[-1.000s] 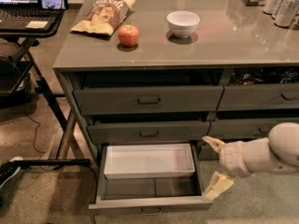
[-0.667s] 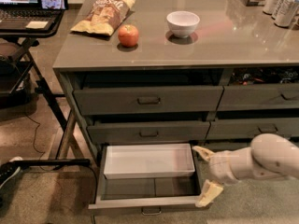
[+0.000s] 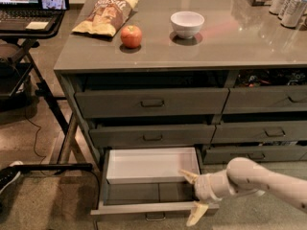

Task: Close bottom drawer

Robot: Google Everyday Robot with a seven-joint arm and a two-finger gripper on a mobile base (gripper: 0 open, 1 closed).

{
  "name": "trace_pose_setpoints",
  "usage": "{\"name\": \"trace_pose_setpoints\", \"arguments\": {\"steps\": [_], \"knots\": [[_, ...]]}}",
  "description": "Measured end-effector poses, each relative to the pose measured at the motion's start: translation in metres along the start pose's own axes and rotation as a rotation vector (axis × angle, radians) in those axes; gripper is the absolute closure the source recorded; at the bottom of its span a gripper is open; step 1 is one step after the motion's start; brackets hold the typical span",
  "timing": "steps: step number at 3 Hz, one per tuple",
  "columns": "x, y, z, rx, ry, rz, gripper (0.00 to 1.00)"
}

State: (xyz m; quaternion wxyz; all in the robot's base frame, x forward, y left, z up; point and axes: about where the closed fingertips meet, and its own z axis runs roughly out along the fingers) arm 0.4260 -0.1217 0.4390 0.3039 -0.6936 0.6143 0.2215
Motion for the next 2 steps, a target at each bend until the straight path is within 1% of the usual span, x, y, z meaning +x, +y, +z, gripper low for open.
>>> {"name": "trace_pose_setpoints", "arguments": {"steps": [1,2], "knots": [[0.0052,0.0132,0.0177,-0.025,-0.027,0.016,0.0],[0.0052,0.0132,0.0177,-0.025,-0.027,0.016,0.0]]}}
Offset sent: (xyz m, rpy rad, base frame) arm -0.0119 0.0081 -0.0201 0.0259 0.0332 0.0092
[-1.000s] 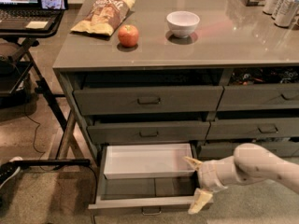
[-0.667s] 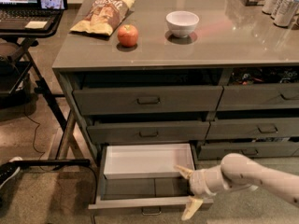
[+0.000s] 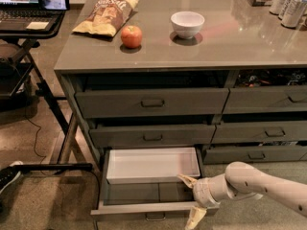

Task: Close bottom drawer

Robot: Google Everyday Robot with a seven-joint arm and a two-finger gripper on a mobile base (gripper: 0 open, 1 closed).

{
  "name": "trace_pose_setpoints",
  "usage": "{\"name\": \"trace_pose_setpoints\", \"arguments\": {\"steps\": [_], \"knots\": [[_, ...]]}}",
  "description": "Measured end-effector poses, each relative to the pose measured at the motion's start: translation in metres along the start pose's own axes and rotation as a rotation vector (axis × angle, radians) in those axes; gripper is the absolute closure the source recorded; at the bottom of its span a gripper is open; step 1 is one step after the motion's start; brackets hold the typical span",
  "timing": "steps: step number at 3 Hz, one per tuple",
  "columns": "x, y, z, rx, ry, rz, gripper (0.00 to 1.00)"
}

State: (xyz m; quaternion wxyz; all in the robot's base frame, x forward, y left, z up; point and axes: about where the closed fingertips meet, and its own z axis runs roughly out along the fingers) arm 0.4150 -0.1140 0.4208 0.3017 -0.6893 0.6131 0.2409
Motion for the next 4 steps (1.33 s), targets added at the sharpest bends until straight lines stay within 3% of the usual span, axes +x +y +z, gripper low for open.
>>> {"name": "trace_pose_setpoints", "arguments": {"steps": [1,4], "knots": [[0.013,-0.005,0.015,-0.005,-0.001,0.001,0.0],[0.099,-0.034,0.085,0.017,-0.011,-0.037,0.0]]}}
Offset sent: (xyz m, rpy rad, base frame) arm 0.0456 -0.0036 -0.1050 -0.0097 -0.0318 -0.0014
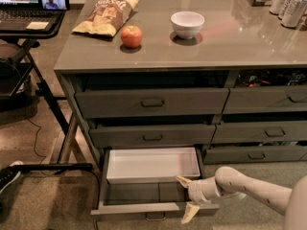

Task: Close bottom drawer

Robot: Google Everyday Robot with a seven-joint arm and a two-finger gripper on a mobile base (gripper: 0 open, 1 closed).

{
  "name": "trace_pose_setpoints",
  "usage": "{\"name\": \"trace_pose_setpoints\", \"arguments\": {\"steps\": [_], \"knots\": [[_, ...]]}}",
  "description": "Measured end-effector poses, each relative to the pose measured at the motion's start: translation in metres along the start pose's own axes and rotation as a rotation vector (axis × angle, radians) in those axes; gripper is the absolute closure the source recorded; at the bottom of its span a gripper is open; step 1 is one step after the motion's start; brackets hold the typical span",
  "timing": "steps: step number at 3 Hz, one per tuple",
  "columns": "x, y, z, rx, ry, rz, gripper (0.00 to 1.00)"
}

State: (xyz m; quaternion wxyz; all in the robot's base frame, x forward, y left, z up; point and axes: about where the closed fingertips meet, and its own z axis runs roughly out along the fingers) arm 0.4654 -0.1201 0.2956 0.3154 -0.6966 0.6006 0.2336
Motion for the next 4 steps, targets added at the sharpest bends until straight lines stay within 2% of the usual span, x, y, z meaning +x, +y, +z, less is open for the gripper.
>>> {"name": "trace_pose_setpoints", "arguments": {"steps": [2,3,4], "knots": [[0.027,0.001,0.048,-0.044,-0.084,-0.062,0.0],[0.042,-0.001,0.061,-0.021,-0.123,-0.083,0.0],[0.055,-0.007,0.065,0.023,-0.14,-0.084,0.0]]}}
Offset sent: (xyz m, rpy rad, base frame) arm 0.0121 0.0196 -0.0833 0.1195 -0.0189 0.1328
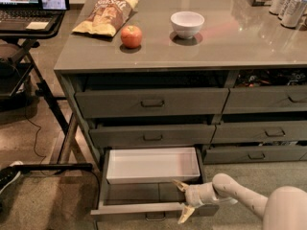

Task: Close bottom drawer

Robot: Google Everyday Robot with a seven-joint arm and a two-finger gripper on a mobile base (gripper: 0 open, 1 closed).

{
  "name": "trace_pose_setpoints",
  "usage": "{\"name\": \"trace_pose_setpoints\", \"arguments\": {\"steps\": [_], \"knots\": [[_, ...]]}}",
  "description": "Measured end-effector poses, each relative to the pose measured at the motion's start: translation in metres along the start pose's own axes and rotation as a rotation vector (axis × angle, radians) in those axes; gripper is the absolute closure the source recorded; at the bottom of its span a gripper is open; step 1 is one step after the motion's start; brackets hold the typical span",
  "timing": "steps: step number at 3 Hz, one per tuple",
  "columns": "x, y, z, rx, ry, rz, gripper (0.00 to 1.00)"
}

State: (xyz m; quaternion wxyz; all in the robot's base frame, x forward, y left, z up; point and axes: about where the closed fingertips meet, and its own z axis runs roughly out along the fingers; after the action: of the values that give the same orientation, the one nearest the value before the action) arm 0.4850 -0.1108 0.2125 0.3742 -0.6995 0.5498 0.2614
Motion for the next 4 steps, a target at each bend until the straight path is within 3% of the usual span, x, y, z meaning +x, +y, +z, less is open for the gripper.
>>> {"name": "trace_pose_setpoints", "arguments": {"steps": [2,4], "knots": [[0.018,-0.016,-0.002,0.07,0.009,0.022,0.0],[0.024,-0.03,0.006,0.095,0.05,0.053,0.42]]}}
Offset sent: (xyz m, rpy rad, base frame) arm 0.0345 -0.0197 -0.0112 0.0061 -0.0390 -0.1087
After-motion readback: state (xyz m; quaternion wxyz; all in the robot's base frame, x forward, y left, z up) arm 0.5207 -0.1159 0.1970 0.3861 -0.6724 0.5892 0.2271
